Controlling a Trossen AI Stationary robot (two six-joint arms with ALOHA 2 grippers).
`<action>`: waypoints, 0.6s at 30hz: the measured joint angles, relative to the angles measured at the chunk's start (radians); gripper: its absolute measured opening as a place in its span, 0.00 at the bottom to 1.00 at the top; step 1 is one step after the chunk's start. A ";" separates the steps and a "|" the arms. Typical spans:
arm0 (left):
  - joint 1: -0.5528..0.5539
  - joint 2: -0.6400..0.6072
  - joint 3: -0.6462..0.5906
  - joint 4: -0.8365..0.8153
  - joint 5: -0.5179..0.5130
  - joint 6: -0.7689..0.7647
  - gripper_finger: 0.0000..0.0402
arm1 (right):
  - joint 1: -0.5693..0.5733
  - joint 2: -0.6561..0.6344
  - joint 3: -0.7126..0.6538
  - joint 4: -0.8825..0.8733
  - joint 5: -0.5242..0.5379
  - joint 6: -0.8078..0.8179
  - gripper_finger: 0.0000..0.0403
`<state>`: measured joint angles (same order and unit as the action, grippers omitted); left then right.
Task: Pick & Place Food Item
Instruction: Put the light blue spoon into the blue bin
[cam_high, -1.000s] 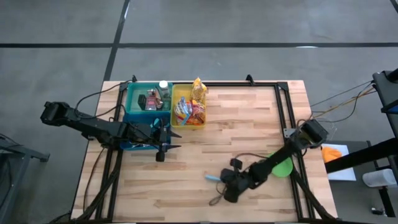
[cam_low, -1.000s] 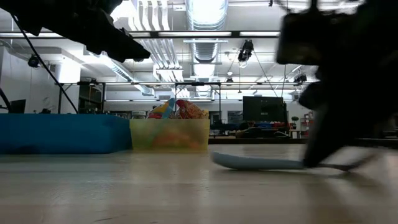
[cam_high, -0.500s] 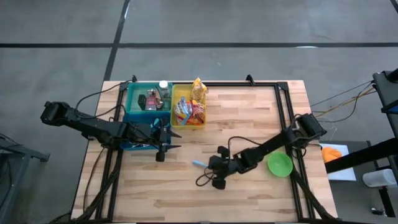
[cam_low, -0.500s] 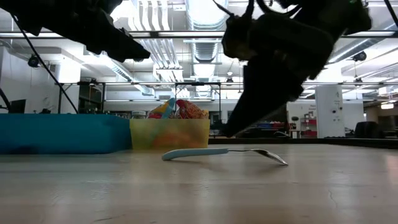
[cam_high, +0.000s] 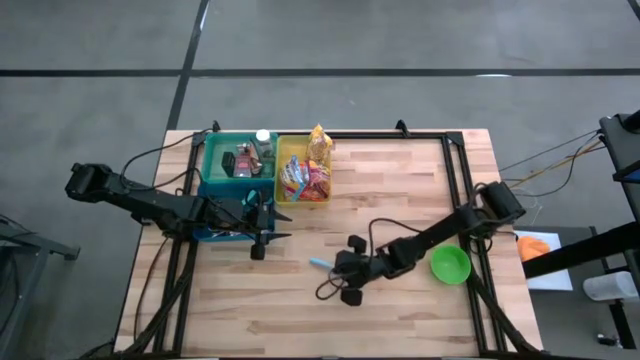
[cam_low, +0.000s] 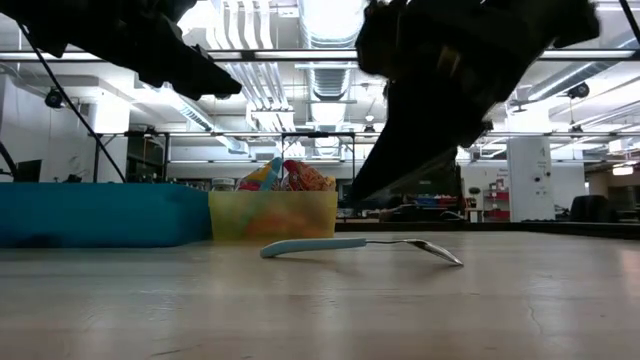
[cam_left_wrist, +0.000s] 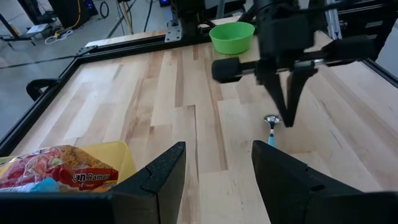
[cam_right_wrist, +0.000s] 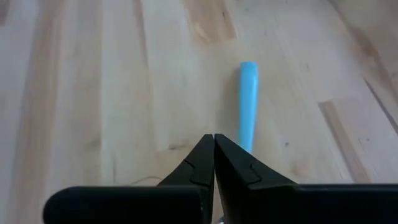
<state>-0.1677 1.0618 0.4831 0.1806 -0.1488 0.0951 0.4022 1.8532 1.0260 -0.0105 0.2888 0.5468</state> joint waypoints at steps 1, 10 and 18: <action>0.000 0.000 0.000 0.000 0.000 0.000 0.46 | 0.009 -0.002 0.000 0.005 0.021 0.000 0.03; 0.000 0.000 0.000 -0.002 0.000 0.000 0.46 | 0.085 -0.090 -0.020 0.024 0.246 -0.008 0.03; 0.000 0.000 0.000 -0.005 0.000 0.000 0.46 | 0.138 -0.244 -0.124 0.164 0.317 -0.130 0.03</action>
<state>-0.1680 1.0618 0.4831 0.1752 -0.1490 0.0952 0.5406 1.6096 0.9019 0.1534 0.6060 0.4167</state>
